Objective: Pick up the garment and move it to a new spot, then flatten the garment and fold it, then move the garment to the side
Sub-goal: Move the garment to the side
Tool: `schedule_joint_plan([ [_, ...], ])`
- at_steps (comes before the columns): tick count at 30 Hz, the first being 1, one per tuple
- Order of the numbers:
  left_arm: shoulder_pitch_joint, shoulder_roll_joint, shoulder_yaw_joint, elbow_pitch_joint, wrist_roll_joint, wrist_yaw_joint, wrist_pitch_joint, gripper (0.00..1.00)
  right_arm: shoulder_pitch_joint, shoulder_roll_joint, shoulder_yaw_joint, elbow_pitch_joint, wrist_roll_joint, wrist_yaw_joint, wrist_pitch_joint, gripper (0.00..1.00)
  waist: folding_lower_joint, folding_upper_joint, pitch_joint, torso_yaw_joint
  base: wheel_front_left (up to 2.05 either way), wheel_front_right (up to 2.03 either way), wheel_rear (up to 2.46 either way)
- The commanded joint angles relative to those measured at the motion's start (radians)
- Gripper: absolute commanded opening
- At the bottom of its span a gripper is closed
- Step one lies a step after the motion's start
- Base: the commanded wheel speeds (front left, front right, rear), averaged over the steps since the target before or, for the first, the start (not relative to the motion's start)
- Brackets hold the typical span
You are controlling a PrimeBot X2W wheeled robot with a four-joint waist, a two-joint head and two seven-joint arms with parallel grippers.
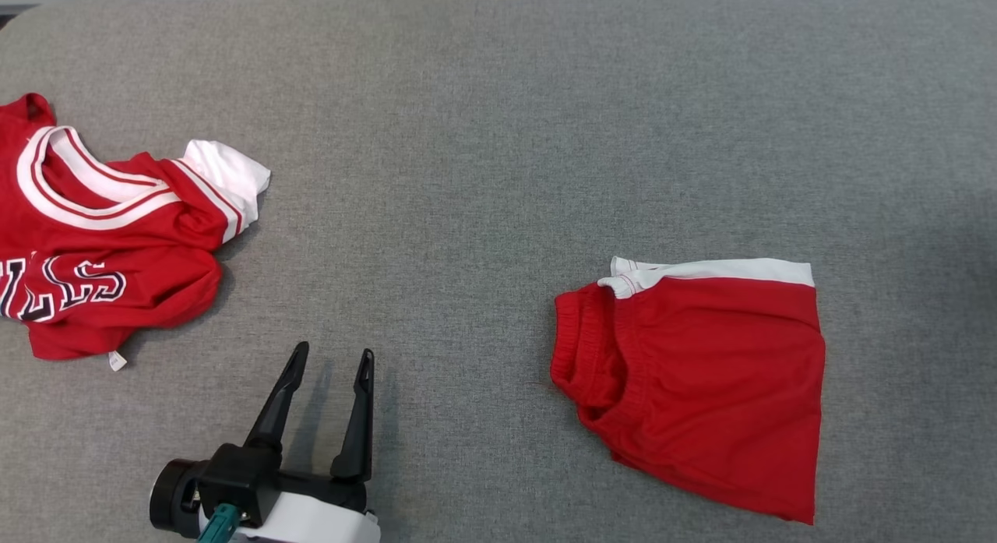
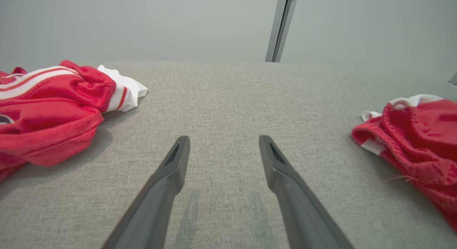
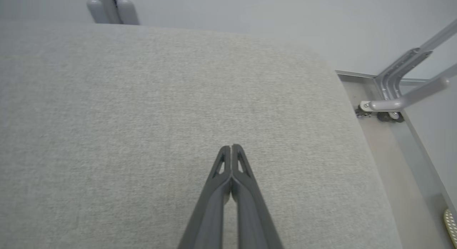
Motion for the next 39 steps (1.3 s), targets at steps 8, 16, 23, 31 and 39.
schedule_joint_plan([
  [8, 0.034, 0.004, 0.031, 0.011, 0.008, 0.009, -0.001, 1.00, 0.035, 0.024, 0.025, 0.004, 0.038, 0.001, -0.050, 0.00, 0.0000, 0.0000, -0.034, -0.015, 0.00, 0.00, 0.00],
  [16, 0.049, 0.004, 0.041, 0.018, 0.007, 0.006, -0.001, 1.00, 0.064, 0.029, 0.025, -0.024, 0.040, 0.001, -0.142, 0.02, 0.0000, 0.0000, -0.074, -0.025, 0.00, 0.00, 0.00],
  [23, 0.145, 0.005, 0.082, 0.038, -0.004, 0.007, -0.001, 1.00, 0.306, 0.083, 0.074, -0.223, -0.054, 0.001, -0.627, 1.00, 0.0000, 0.0000, -0.214, -0.046, 0.00, 0.00, 0.00],
  [31, 0.232, 0.004, 0.117, 0.044, -0.011, 0.008, -0.001, 1.00, 0.673, 0.284, -0.014, -0.585, -0.125, 0.001, -0.644, 1.00, 0.0000, 0.0000, -0.309, -0.067, 0.00, 0.00, 0.00],
  [39, 0.249, 0.004, 0.125, 0.052, -0.007, -0.007, -0.001, 1.00, 0.906, 0.448, -0.080, -0.699, -0.229, 0.001, -0.644, 1.00, 0.0000, 0.0000, -0.344, -0.059, 0.00, 0.00, 0.00],
])
